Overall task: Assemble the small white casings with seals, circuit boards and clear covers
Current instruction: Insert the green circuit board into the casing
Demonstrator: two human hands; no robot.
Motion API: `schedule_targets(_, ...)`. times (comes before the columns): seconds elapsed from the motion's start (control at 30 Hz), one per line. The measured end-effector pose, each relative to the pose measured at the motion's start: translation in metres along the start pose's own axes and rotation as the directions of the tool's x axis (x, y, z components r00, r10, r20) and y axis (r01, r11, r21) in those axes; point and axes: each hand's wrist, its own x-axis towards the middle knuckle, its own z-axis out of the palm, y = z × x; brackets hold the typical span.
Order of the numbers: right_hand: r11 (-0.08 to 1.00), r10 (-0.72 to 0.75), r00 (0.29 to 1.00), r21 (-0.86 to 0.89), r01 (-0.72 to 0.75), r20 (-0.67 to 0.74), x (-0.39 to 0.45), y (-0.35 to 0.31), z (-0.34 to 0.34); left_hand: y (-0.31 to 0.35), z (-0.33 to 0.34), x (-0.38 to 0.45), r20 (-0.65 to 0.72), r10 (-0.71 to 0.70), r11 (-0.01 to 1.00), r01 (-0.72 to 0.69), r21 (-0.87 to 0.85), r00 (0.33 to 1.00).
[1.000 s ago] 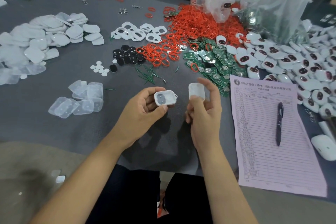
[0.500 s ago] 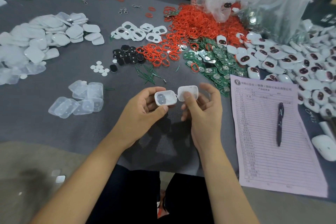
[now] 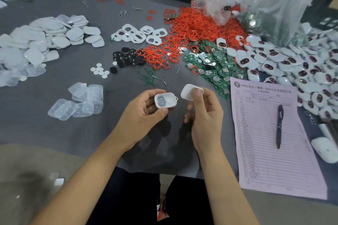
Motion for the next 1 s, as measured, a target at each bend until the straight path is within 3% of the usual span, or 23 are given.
schedule_targets(1.0,0.994,0.044,0.999,0.103,-0.047,0.032,0.0022,0.0007,0.0001,-0.0015,-0.0010,-0.0005,-0.009,0.001,1.000,-0.001,-0.022,1.000)
